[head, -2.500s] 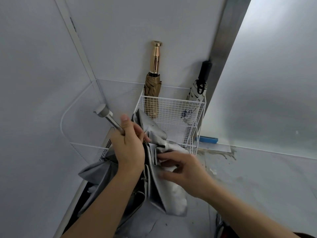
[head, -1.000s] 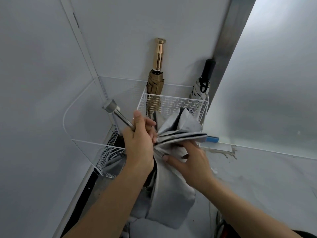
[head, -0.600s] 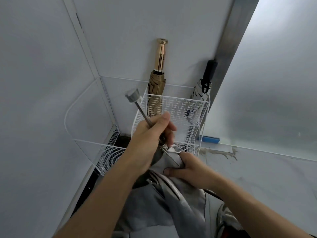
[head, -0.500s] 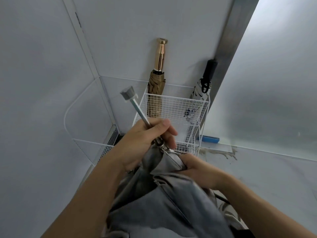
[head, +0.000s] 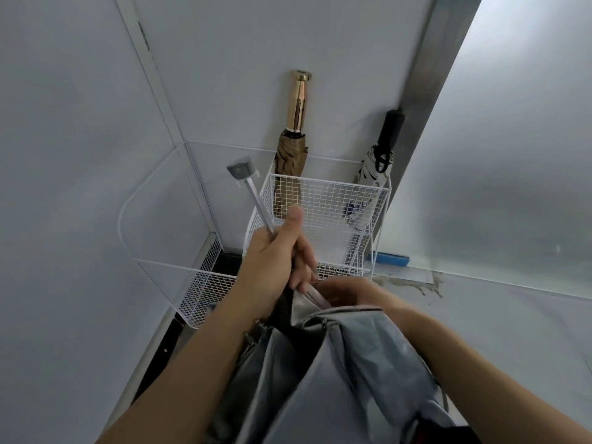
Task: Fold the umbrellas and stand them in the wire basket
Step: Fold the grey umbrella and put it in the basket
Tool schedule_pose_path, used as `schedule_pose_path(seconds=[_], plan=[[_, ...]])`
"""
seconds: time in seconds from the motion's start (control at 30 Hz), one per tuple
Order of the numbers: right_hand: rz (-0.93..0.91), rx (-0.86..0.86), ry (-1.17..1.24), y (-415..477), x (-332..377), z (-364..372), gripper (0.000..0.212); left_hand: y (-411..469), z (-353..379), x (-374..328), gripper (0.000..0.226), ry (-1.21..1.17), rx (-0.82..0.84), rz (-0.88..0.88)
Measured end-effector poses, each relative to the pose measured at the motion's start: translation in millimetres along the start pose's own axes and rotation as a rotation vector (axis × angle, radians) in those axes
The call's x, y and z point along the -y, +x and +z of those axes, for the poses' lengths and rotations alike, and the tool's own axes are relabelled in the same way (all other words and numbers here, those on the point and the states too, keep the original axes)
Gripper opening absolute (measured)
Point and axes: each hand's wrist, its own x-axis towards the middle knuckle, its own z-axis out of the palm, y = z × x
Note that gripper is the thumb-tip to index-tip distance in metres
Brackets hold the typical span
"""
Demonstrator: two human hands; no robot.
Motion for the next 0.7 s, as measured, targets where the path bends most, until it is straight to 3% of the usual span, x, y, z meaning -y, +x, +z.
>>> schedule_pose_path(seconds=[0.03,0.13,0.2,0.33,0.5,0.63,0.7], plan=[[-0.035,-0.111,0.056,-6,7,-4,0.055,1,-3,1,0.066,0.039,-0.069,0.028],[-0.237,-0.783,0.009,-36,25,-22,0.007,4,-15,4,0.065,0.101,-0.29,0.097],[-0.369,-0.936,0.044,-43,31,-22,0.012,7,-21,6,0.065,0.131,-0.414,0.137],[-0.375,-0.719,0.04,-45,34,-1,0.009,12,-26,6,0.067,0.116,-0.534,0.164],[-0.376,-0.787,-0.023,-38,34,-7,0.019,11,-17,9,0.067,0.05,-0.474,0.159],[-0.324,-0.41,-0.046,-40,32,2,0.022,10,-11,14,0.066,0.039,-0.487,0.114],[-0.293,-0.347,-0.07,-37,27,10,0.015,11,-9,15,0.066,0.044,-0.518,0.081]])
